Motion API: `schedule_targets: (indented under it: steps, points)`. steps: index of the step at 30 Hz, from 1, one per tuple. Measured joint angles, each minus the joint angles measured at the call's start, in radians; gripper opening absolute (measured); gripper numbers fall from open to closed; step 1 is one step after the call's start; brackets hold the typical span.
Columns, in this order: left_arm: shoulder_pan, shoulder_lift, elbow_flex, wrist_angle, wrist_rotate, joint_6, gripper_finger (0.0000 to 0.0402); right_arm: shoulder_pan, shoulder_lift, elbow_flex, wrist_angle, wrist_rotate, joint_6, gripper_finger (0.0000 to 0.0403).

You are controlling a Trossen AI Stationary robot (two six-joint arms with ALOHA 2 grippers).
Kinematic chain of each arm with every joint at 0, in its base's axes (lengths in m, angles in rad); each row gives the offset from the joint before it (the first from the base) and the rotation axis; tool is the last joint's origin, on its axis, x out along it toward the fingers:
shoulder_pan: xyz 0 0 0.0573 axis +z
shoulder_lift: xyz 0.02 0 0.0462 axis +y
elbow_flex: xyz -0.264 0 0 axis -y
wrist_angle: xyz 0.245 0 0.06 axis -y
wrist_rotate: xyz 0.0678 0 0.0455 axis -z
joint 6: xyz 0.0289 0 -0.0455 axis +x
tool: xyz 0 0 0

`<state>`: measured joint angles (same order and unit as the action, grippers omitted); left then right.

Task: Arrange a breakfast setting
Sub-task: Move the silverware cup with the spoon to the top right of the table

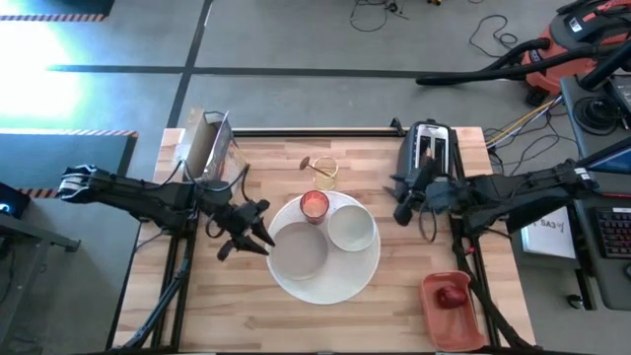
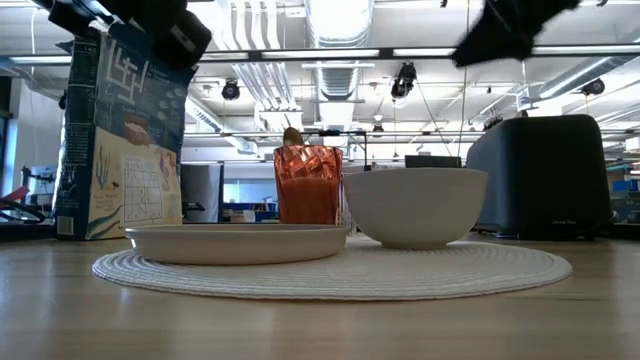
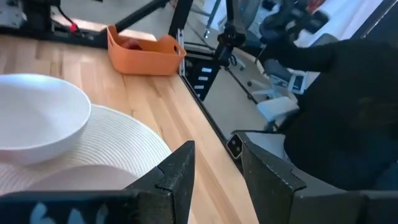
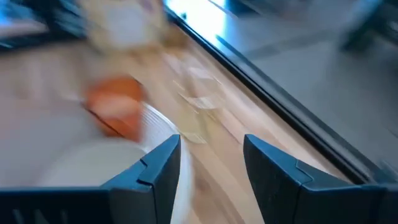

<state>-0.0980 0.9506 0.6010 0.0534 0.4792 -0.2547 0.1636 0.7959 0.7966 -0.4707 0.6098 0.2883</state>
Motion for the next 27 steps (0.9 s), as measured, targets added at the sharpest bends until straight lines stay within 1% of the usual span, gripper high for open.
schedule_targets:
  steps: [2,4,5,7,10,13,17,23,27]
  points:
    - [-0.007,0.018,0.000,0.004,0.000,-0.003,0.0117,-0.056,0.018,0.003,0.128,-0.131,-0.086,0.0166]
    - [-0.013,0.038,0.002,0.007,0.000,-0.012,0.0117,-0.125,0.052,0.029,0.162,-0.251,-0.108,0.0167]
    - [-0.014,0.047,0.005,0.011,0.000,-0.019,0.0117,-0.164,0.077,0.050,0.159,-0.300,-0.103,0.0167]
    - [-0.020,0.065,0.009,0.016,0.000,-0.024,0.0117,-0.239,0.135,0.093,0.127,-0.365,-0.071,0.0166]
    - [-0.027,0.087,0.015,0.016,0.000,-0.025,0.0117,-0.338,0.241,0.180,0.015,-0.448,-0.090,0.0166]
    - [-0.037,0.094,0.022,0.019,-0.001,-0.024,0.0117,-0.401,0.345,0.277,-0.125,-0.498,-0.211,0.0162]
    - [-0.061,0.087,0.021,0.008,0.000,-0.018,0.0117,-0.421,0.475,0.393,-0.235,-0.532,-0.430,0.0147]
    - [-0.090,0.070,0.021,0.005,0.001,0.003,0.0117,-0.431,0.645,0.522,-0.272,-0.533,-0.651,0.0125]
    - [-0.096,0.061,0.021,0.006,0.001,0.015,0.0116,-0.447,0.747,0.592,-0.283,-0.533,-0.735,0.0119]
